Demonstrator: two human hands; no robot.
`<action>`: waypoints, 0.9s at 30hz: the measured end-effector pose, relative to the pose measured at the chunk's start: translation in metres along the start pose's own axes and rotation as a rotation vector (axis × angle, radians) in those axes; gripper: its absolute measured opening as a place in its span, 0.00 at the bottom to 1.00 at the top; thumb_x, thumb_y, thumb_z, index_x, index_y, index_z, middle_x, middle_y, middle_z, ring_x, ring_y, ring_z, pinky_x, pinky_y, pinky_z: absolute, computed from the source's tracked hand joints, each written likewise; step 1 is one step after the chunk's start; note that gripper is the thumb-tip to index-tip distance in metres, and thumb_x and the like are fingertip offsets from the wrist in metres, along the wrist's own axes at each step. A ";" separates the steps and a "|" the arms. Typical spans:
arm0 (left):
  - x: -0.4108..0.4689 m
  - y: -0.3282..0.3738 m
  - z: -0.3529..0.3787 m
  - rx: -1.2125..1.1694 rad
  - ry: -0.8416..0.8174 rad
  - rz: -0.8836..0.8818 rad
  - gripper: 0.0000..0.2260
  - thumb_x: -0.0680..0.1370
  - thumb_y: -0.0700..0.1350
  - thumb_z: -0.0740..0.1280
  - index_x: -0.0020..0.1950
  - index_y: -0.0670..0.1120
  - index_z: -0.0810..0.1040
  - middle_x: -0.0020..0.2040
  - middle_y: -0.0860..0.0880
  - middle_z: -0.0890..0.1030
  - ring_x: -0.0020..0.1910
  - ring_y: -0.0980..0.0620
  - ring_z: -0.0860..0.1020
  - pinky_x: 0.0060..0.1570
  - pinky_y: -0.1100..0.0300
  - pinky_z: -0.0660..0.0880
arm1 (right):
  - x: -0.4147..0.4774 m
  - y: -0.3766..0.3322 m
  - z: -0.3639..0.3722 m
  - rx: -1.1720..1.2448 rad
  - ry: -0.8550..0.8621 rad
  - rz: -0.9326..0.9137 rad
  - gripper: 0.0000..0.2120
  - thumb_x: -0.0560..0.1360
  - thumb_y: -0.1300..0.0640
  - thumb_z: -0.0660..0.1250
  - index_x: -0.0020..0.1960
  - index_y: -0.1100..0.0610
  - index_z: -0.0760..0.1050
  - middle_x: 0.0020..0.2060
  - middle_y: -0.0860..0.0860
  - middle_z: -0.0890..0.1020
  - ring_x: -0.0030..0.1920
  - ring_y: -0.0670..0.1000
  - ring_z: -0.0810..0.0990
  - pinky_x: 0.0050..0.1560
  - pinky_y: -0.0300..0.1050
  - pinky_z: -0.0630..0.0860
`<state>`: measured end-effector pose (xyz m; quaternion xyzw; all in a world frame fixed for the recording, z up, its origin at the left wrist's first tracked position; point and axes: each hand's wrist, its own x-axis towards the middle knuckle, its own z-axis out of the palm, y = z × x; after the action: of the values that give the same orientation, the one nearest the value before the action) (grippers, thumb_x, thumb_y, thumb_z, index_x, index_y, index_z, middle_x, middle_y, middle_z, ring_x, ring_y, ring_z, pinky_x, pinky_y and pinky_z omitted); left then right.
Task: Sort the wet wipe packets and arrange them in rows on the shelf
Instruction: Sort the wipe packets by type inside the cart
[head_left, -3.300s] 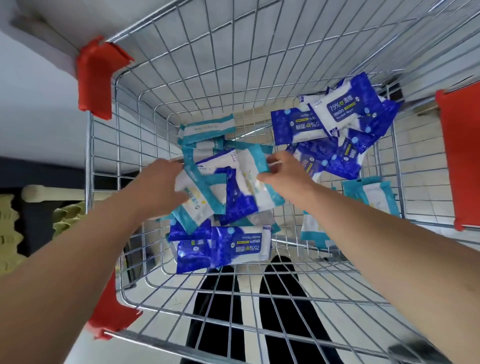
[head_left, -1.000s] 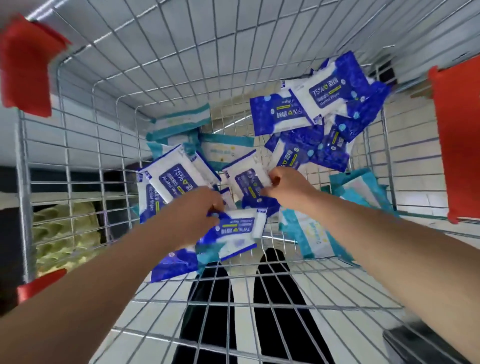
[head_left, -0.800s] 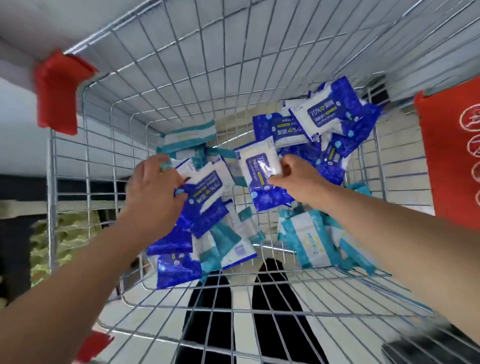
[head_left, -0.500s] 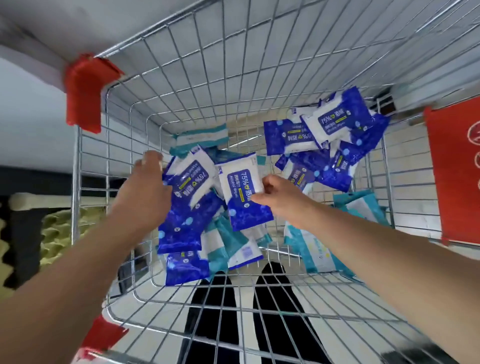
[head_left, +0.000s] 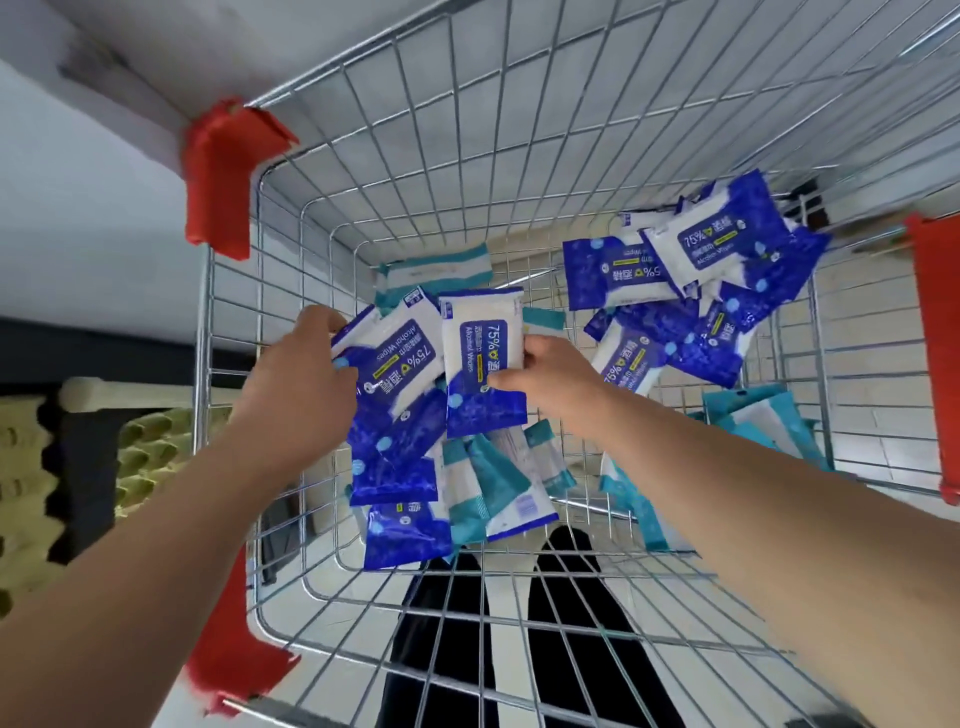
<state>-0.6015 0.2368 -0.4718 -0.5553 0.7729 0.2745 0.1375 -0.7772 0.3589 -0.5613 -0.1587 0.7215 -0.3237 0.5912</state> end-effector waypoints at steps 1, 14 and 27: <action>0.001 0.000 -0.001 -0.051 -0.004 -0.004 0.14 0.78 0.41 0.63 0.63 0.46 0.68 0.48 0.49 0.75 0.42 0.48 0.74 0.36 0.58 0.66 | -0.002 -0.004 -0.005 0.004 -0.013 -0.017 0.13 0.72 0.64 0.71 0.57 0.59 0.79 0.47 0.52 0.84 0.42 0.47 0.82 0.44 0.38 0.77; 0.013 0.099 0.013 -0.478 0.026 0.100 0.12 0.77 0.41 0.66 0.59 0.50 0.71 0.47 0.56 0.76 0.41 0.61 0.76 0.34 0.74 0.68 | -0.047 -0.018 -0.167 0.108 0.346 -0.158 0.10 0.73 0.68 0.66 0.46 0.54 0.79 0.39 0.51 0.82 0.34 0.42 0.77 0.36 0.34 0.73; 0.067 0.225 0.139 -0.844 -0.070 -0.186 0.07 0.74 0.40 0.71 0.50 0.43 0.76 0.46 0.44 0.81 0.43 0.45 0.80 0.46 0.51 0.79 | -0.004 0.031 -0.254 0.087 0.465 -0.003 0.10 0.79 0.67 0.60 0.56 0.72 0.71 0.45 0.61 0.75 0.32 0.46 0.80 0.37 0.38 0.80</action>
<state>-0.8478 0.3175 -0.5580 -0.6205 0.5345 0.5715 -0.0514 -1.0138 0.4554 -0.5553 -0.0553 0.8235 -0.3832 0.4147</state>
